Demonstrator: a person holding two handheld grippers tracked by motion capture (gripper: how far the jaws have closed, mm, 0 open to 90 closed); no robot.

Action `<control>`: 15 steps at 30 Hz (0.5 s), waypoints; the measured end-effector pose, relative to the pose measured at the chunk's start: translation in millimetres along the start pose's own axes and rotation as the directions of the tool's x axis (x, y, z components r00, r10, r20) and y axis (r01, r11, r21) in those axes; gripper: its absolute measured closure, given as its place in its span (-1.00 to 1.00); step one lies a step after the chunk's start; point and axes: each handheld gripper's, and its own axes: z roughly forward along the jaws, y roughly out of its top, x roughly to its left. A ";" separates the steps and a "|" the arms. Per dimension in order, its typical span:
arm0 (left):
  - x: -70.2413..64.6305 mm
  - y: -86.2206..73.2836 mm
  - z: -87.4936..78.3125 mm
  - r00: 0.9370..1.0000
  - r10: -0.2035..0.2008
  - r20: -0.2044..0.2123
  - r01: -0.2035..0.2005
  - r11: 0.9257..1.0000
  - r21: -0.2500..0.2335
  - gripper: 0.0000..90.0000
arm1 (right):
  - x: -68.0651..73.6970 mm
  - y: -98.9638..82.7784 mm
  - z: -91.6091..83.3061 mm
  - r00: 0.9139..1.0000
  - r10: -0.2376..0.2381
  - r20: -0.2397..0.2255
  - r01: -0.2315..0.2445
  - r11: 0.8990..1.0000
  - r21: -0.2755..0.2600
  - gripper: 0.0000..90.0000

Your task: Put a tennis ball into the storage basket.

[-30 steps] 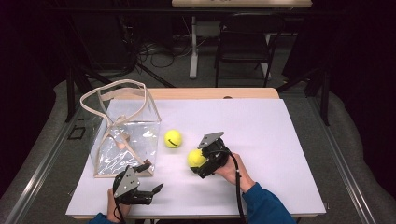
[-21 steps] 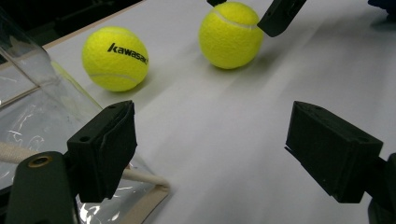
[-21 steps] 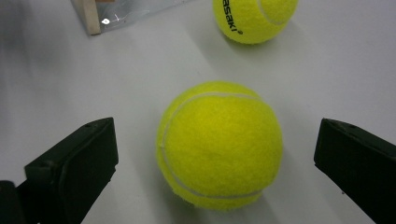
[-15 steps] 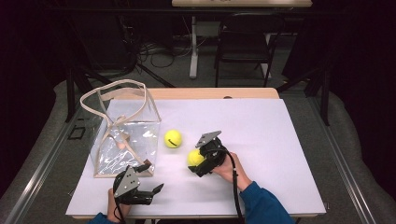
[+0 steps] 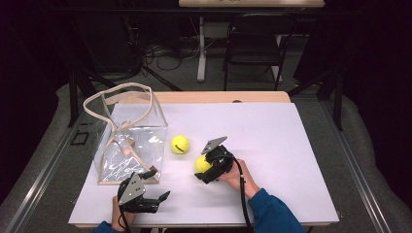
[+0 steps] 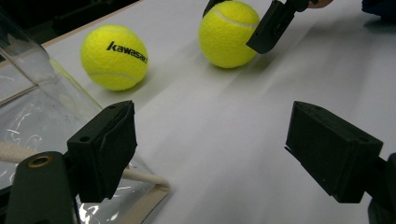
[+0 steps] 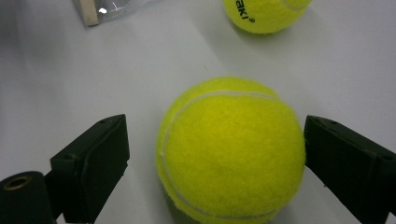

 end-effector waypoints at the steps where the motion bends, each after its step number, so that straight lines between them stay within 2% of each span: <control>1: -0.4 -0.1 0.3 1.000 0.000 -0.001 0.000 1.000 -0.001 -0.64 | -0.1 -0.3 0.5 1.000 -0.007 0.000 0.007 1.000 0.002 -0.81; 9: -0.6 -0.1 0.5 1.000 0.005 0.004 -0.005 1.000 0.009 -0.64 | 2.1 -0.6 3.2 0.999 -0.023 0.025 0.022 0.999 0.033 -0.67; 15: -1.3 0.1 0.4 1.000 0.010 0.005 -0.010 1.000 0.012 -0.64 | 0.7 -0.6 2.1 0.998 -0.021 0.058 0.019 0.999 0.033 -0.45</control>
